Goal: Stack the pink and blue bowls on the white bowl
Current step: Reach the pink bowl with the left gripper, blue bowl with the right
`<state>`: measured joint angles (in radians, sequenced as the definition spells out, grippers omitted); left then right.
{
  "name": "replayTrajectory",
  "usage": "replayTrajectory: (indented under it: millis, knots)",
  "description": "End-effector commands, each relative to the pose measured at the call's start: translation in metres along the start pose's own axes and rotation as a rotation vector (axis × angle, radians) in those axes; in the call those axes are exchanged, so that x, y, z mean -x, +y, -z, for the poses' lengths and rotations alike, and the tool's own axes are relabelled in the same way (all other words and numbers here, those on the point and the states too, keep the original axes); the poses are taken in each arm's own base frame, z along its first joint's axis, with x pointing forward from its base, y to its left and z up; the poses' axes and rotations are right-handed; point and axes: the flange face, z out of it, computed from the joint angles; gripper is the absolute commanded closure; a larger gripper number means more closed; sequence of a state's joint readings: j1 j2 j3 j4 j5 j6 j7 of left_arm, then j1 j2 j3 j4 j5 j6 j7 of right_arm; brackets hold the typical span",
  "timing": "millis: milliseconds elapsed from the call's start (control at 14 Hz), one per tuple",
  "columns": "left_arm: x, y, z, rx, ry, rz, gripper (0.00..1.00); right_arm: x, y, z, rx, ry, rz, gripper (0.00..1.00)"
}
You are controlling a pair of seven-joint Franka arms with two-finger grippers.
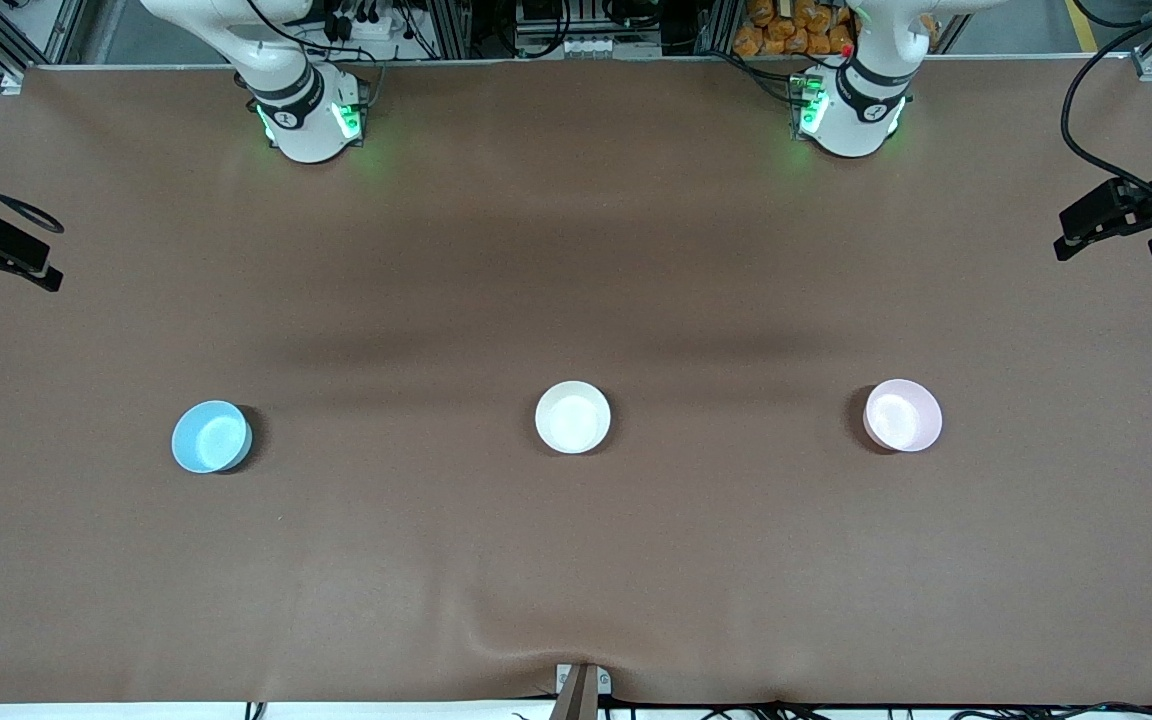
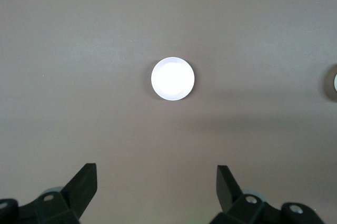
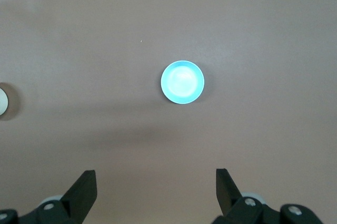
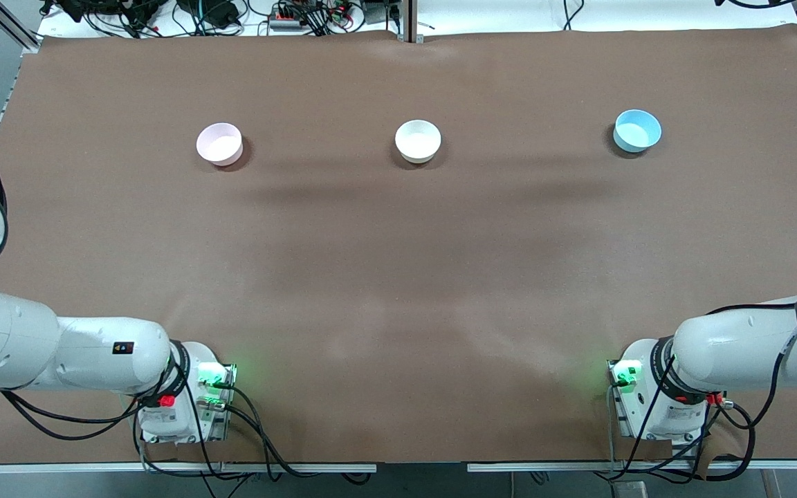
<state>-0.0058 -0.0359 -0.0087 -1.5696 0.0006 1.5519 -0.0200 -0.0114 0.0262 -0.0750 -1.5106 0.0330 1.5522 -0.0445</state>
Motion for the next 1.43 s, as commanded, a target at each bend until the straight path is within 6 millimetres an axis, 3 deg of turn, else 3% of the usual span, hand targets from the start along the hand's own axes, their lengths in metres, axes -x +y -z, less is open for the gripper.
replayTrajectory:
  millis: [0, 286, 571, 786, 929, 1214, 1357]
  knots:
    - [-0.002, 0.0, 0.004, -0.004, -0.003, -0.016, 0.0, 0.002, 0.006, 0.001, 0.015, -0.019, -0.018, 0.0]
    - [-0.003, -0.002, 0.003, -0.004, -0.007, -0.018, 0.0, 0.002, 0.005, -0.001, 0.015, -0.023, -0.018, 0.0]
    - [-0.01, -0.002, -0.022, -0.007, -0.055, -0.028, 0.0, -0.02, 0.007, -0.04, 0.016, -0.077, -0.023, 0.0]
    - [-0.023, -0.007, -0.053, -0.004, -0.104, -0.023, 0.0, -0.029, 0.01, -0.049, 0.018, -0.068, -0.015, 0.0]
    - [-0.038, -0.012, -0.085, -0.003, -0.144, -0.015, 0.0, -0.033, 0.009, -0.059, 0.02, -0.083, -0.014, 0.0]
    - [-0.065, -0.03, -0.144, -0.015, -0.196, 0.01, 0.0, -0.061, 0.015, -0.103, 0.026, -0.076, 0.002, 0.0]
    - [-0.077, -0.029, -0.172, -0.015, -0.196, -0.001, 0.0, -0.075, 0.017, -0.145, 0.026, -0.129, 0.049, 0.0]
